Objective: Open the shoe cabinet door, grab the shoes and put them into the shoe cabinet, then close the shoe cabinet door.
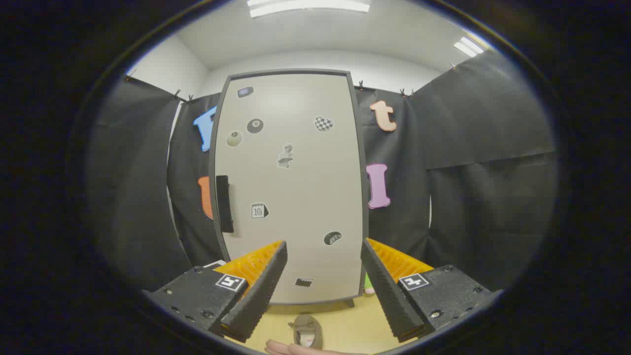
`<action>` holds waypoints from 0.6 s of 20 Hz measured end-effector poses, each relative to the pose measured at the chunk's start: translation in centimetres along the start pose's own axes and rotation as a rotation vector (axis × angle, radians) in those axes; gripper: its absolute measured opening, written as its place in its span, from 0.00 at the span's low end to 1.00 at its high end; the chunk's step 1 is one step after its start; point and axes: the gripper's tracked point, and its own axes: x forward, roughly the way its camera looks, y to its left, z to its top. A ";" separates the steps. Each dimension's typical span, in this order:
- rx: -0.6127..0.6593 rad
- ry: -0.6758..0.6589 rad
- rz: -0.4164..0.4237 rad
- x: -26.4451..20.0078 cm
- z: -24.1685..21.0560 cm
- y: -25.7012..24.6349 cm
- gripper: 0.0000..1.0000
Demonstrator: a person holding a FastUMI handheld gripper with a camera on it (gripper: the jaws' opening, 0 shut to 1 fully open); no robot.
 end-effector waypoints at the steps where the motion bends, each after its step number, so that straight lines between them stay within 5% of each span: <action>1: -0.002 -0.002 0.004 -0.1 0.1 0.1 0.98; 12: -0.021 -0.009 0.037 -0.7 0.1 1.9 0.98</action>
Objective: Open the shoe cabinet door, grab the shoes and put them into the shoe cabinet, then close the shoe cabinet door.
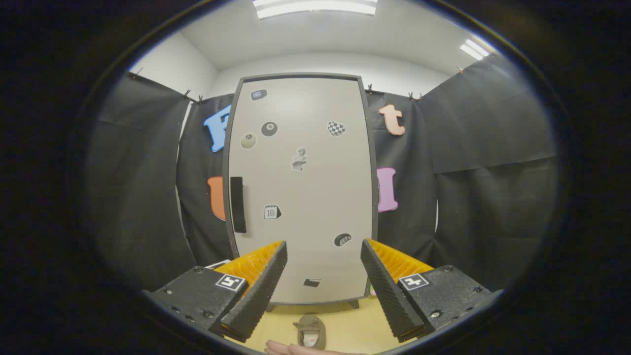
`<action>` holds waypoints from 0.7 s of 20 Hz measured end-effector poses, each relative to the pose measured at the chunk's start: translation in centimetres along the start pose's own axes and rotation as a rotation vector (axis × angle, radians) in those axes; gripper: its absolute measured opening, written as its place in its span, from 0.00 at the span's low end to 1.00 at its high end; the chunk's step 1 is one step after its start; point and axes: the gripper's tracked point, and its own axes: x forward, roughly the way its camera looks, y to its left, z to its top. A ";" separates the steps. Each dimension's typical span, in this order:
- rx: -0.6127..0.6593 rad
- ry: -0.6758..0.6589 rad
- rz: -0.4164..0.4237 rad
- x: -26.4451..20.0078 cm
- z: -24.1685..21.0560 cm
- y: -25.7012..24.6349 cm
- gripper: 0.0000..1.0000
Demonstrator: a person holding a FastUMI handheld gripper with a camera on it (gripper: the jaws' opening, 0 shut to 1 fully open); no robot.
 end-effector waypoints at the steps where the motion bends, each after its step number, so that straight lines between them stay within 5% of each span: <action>1: 0.000 0.000 0.000 0.0 0.0 0.0 0.98; 10: -0.008 0.029 -0.011 2.1 -0.5 0.2 0.98; 14: -0.020 0.034 0.048 4.7 -0.2 2.7 0.98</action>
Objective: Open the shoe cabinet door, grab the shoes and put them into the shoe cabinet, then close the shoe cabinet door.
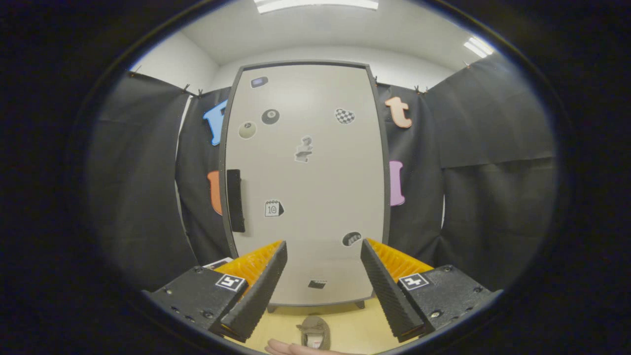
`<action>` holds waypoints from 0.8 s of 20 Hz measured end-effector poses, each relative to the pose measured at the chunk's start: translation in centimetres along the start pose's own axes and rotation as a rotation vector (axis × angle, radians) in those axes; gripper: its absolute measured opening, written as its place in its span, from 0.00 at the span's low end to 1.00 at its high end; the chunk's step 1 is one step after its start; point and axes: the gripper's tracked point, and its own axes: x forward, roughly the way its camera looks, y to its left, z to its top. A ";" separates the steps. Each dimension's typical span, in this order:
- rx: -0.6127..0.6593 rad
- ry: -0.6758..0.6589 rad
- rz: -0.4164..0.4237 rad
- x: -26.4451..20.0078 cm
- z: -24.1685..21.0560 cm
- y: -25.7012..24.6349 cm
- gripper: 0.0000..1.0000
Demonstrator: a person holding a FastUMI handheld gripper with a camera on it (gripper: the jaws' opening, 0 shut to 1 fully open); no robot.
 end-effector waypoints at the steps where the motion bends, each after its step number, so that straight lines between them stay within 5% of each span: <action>1: -0.012 -0.007 0.008 0.8 0.3 0.6 0.98; 9: -0.019 0.035 0.180 7.6 1.3 11.1 0.98; 16: -0.024 0.050 0.154 12.4 2.0 15.0 0.97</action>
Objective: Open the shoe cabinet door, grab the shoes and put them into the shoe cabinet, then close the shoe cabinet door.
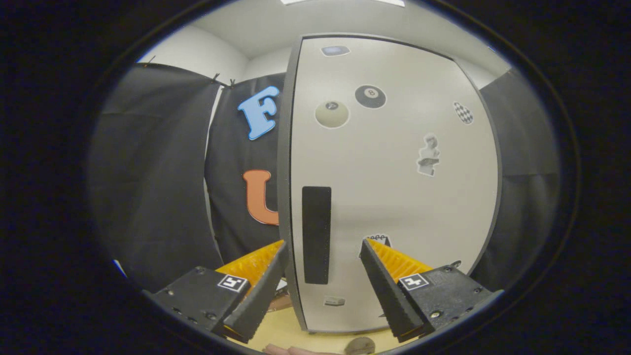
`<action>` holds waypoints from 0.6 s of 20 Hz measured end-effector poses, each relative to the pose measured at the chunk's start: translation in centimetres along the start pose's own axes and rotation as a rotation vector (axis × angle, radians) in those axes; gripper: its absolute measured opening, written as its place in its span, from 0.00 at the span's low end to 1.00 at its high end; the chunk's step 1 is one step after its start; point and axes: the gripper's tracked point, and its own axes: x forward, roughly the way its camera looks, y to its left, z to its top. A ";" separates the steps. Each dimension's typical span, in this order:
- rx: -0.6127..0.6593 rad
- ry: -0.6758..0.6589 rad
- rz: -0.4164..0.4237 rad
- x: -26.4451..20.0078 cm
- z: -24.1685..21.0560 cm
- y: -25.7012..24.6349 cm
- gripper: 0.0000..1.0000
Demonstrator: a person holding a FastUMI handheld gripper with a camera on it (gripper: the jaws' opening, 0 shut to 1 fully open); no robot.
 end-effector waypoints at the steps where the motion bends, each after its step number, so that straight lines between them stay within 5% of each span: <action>1: 0.004 0.010 -0.015 0.8 -0.1 -0.1 0.90; 4: 0.019 0.060 0.000 2.5 -1.0 0.6 0.69; 6: 0.027 0.066 -0.027 2.7 -1.2 0.5 0.40; 12: -0.004 0.078 0.033 1.4 -1.4 0.3 0.31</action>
